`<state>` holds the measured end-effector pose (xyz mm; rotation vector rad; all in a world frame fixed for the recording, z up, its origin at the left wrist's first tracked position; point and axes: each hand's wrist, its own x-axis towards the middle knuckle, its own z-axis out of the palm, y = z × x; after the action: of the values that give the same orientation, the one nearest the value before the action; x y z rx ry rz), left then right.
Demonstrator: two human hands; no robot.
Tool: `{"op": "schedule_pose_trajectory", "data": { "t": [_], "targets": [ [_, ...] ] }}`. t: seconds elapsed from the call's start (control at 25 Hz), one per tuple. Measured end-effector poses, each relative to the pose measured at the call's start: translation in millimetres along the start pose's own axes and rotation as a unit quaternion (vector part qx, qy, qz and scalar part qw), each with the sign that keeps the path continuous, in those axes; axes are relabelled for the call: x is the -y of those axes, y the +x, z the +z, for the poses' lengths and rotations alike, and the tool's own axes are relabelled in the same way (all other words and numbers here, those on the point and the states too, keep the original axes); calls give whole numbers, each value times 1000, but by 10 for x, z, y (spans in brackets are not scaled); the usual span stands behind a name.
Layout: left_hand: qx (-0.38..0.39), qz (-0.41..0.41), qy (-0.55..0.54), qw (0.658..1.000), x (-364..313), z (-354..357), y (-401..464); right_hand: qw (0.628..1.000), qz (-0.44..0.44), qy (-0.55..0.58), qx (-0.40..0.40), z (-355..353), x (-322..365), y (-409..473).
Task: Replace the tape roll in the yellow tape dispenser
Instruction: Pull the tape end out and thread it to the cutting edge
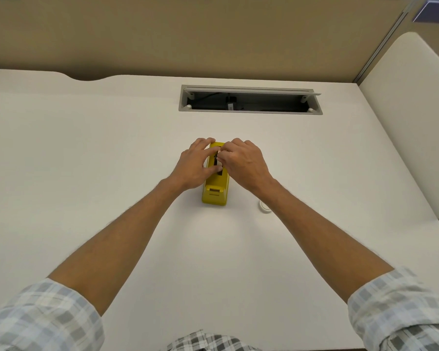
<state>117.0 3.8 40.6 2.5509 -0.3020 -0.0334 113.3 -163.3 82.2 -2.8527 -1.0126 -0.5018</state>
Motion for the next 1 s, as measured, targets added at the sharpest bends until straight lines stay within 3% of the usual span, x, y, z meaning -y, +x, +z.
{"op": "schedule_pose_trajectory", "data": {
  "t": [0.2,0.48,0.68,0.8,1.0],
  "targets": [
    [-3,4,-2,1000,29,15,15,999,-30,-38,14,12,2,7],
    [0,4,12,1000,47,22,40,999,-3,-34,25,50,0,33],
    [1,8,16,1000,47,10,26,989,82,102,62,55,-53,54],
    [-2,8,11,1000,35,3,14,982,87,159,47,5,-66,7],
    [2,11,26,1000,6,-21,5,996,36,83,4,-24,-34,-51]
  ]
}}
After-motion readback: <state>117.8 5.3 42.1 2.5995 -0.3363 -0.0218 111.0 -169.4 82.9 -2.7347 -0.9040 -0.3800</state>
